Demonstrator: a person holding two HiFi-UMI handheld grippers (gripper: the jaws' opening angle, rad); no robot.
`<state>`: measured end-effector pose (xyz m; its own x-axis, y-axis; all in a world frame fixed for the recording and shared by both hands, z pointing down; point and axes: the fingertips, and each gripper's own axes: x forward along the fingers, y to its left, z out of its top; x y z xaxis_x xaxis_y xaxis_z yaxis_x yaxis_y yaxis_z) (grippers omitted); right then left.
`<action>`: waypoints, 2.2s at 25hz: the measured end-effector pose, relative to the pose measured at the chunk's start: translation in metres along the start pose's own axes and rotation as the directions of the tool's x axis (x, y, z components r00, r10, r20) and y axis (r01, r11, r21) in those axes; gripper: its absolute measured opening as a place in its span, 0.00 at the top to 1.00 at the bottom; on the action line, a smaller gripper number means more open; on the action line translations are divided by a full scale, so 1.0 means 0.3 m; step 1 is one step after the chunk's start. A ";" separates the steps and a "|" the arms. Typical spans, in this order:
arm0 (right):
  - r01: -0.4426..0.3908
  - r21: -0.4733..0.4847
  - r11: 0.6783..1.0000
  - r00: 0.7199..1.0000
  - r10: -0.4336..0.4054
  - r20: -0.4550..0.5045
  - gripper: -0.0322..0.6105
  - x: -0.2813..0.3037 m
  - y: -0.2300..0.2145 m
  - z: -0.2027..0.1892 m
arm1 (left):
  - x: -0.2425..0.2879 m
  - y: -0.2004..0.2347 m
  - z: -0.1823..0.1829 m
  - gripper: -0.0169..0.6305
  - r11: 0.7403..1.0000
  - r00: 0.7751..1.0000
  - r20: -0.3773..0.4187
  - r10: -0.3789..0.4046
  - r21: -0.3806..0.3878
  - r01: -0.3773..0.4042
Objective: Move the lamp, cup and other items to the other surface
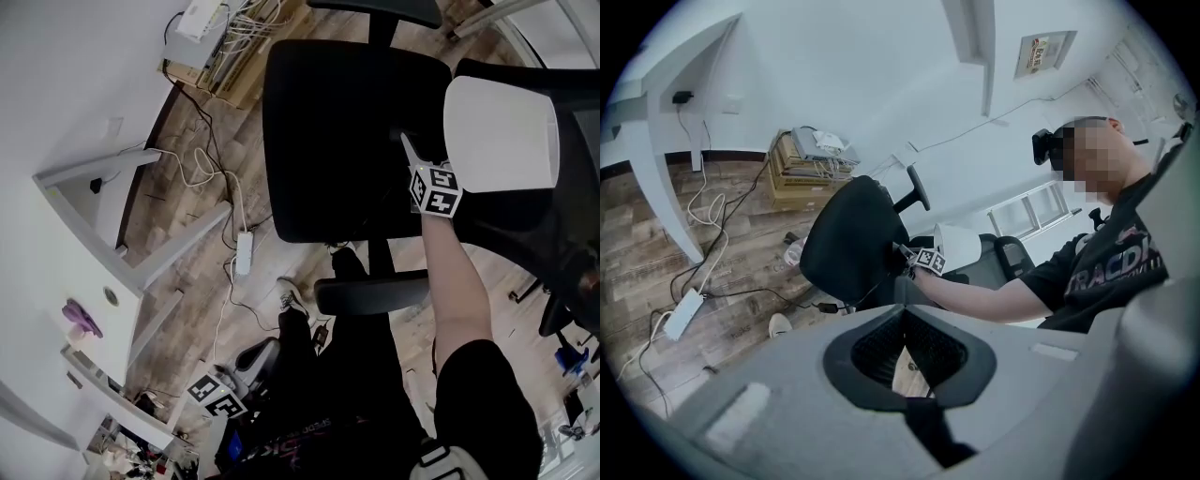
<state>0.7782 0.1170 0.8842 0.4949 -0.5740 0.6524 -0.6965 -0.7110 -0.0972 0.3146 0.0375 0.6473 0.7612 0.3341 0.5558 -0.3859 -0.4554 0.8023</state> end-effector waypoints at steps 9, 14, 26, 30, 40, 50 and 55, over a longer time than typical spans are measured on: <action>0.015 0.014 1.000 0.997 -0.014 -0.082 0.45 -0.062 -0.038 -0.040 | -0.015 -0.029 0.044 0.98 0.999 0.998 0.046 -0.034 0.020 0.033; -0.037 -0.108 0.993 0.985 0.018 -0.172 0.48 -0.109 0.005 -0.092 | -0.037 -0.037 0.060 0.98 0.998 0.995 0.076 -0.061 0.035 0.058; -0.264 -0.528 0.807 0.963 0.187 -0.196 0.95 -0.301 0.320 0.125 | -0.188 -0.016 0.008 0.98 0.989 0.961 0.241 -0.138 0.075 0.124; -0.289 -0.618 0.731 0.956 0.251 -0.150 0.95 -0.404 0.517 0.301 | -0.306 -0.009 0.014 0.98 0.987 0.923 0.353 -0.154 0.102 0.126; -0.276 -0.737 0.617 0.940 0.333 -0.073 0.95 -0.780 0.950 0.591 | -0.603 -0.003 -0.004 0.98 0.981 0.805 0.562 -0.189 0.136 0.135; -0.458 -0.786 0.415 0.779 0.613 -0.131 0.95 -1.143 1.604 0.540 | -0.934 0.058 -0.053 0.98 0.981 0.670 0.718 -0.190 0.168 0.098; -0.676 -0.655 0.337 0.610 0.754 -0.243 0.95 -1.314 1.865 0.352 | -1.078 0.085 -0.129 0.98 0.987 0.623 0.768 -0.148 0.155 0.043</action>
<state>0.2484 -0.0975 0.4933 -0.3491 -0.7879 0.5073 -0.9097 0.4148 0.0182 0.0383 -0.0501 0.4964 0.9315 -0.3586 0.0603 -0.2673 -0.5630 0.7820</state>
